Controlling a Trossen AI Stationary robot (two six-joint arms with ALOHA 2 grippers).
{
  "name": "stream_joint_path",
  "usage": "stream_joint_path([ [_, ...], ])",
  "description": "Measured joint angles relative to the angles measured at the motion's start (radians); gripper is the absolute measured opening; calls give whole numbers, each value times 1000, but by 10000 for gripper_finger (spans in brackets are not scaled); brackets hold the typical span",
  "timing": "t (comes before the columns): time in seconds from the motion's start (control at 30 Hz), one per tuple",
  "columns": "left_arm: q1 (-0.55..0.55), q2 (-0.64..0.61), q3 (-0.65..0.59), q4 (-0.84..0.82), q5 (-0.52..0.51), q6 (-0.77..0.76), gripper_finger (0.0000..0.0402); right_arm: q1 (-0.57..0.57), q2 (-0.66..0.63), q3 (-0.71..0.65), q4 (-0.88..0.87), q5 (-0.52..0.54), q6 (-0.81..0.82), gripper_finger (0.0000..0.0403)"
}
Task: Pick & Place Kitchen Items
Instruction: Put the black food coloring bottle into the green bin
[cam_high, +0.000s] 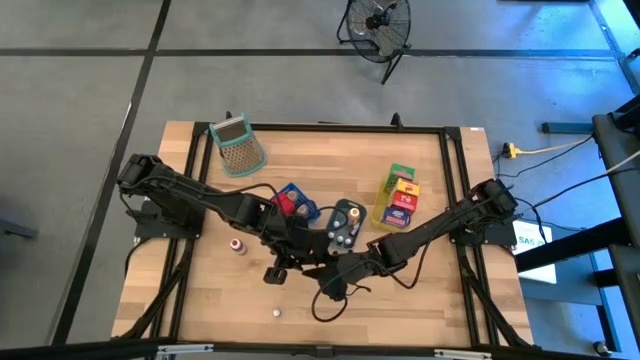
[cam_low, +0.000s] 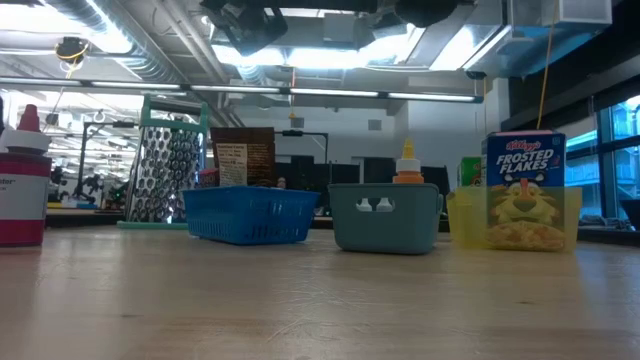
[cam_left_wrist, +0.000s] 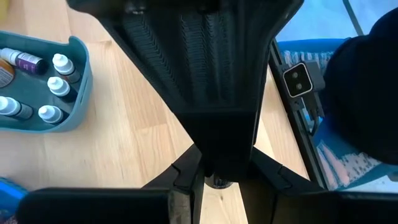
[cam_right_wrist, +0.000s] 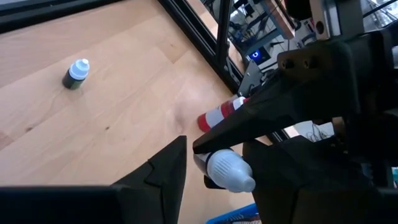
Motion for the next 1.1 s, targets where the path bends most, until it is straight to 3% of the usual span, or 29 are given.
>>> stream_joint_path([
  [0.2,0,1,0,0,0,0,74,0,0,1,-12,4,12,154],
  [0.57,-2,3,0,-7,17,-3,74,-1,0,2,-23,4,23,102],
  [1.1,-2,4,0,-8,36,2,74,-12,-2,4,-71,27,36,99],
])
